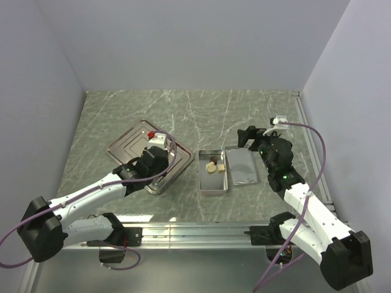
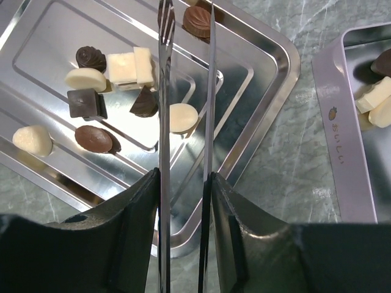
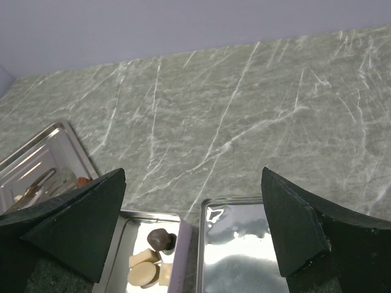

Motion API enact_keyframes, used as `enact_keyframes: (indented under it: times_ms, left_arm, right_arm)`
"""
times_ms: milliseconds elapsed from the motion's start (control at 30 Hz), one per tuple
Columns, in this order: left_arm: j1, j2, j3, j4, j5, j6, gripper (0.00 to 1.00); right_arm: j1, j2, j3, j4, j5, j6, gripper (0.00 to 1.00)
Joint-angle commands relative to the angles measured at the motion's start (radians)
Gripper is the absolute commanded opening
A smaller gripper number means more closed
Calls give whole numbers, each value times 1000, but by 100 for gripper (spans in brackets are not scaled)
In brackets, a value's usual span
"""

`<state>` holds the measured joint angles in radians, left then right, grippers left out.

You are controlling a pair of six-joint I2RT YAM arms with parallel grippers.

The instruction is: Pack the chocolate

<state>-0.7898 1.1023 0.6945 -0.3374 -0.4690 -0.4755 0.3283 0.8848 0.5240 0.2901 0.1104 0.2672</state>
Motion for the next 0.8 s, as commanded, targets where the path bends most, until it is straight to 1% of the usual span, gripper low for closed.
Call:
enact_keyframes:
  times_ms: [0, 433, 767]
  left_arm:
    - [11, -16, 31, 34, -7, 5, 44]
    - [41, 44, 36, 58, 58, 37, 48]
    - [63, 70, 45, 77, 87, 61, 48]
  right_arm:
    - [-2, -3, 47, 15, -5, -13, 98]
    - [-2, -3, 47, 14, -6, -13, 98]
    - [-2, -1, 48, 12, -8, -11, 98]
